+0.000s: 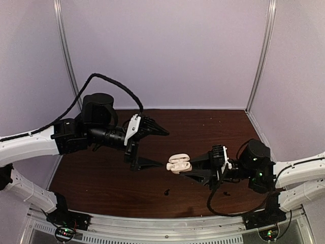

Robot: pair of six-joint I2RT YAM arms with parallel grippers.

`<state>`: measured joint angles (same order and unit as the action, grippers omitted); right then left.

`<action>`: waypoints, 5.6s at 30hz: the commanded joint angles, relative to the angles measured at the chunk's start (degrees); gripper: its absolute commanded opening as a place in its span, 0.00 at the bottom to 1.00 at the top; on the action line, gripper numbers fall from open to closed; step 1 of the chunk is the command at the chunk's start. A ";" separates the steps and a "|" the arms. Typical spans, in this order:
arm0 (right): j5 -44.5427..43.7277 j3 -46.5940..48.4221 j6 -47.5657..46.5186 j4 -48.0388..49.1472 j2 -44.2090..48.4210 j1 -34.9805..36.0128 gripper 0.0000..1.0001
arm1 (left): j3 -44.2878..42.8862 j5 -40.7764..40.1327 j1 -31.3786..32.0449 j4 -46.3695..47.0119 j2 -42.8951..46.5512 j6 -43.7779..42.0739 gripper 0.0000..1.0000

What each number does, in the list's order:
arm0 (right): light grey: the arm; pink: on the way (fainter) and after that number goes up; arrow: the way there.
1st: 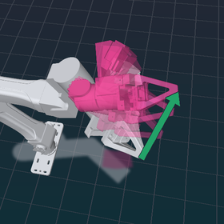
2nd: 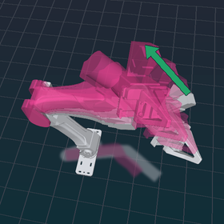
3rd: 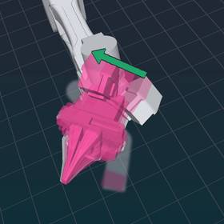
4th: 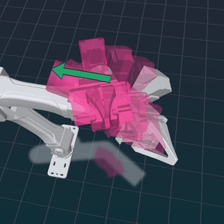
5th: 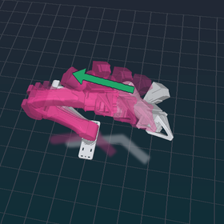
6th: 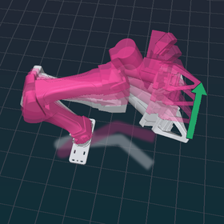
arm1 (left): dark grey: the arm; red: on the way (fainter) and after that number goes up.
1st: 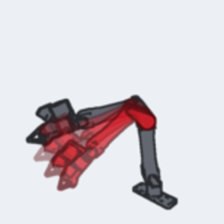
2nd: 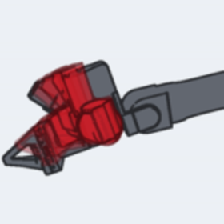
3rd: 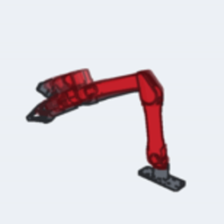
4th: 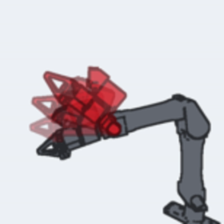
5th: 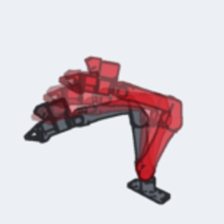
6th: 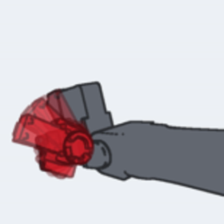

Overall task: Insert the wireless bluetooth earbuds into the charging case
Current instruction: Adjust the left earbud in the left side groove of the charging case.

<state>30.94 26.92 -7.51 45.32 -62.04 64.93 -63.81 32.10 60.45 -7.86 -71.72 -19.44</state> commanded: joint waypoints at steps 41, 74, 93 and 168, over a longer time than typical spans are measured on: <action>10.85 2.22 11.71 0.91 -3.17 -4.62 0.00 | -0.17 -4.74 0.99 -1.16 2.70 -9.13 0.87; 25.28 4.50 26.18 1.76 -7.44 -8.42 0.00 | -2.00 -21.93 17.54 -13.89 2.17 -35.54 0.47; 27.09 6.00 27.10 1.79 -9.65 -8.34 0.00 | -1.67 -27.93 18.47 -12.61 0.62 -38.28 0.35; -1.22 -0.17 12.76 7.24 -0.28 -5.15 0.00 | 7.51 -28.95 11.69 11.10 9.47 1.83 0.35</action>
<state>32.42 25.98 5.87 45.25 -63.92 60.01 -60.84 2.66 76.29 -8.36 -64.51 -34.94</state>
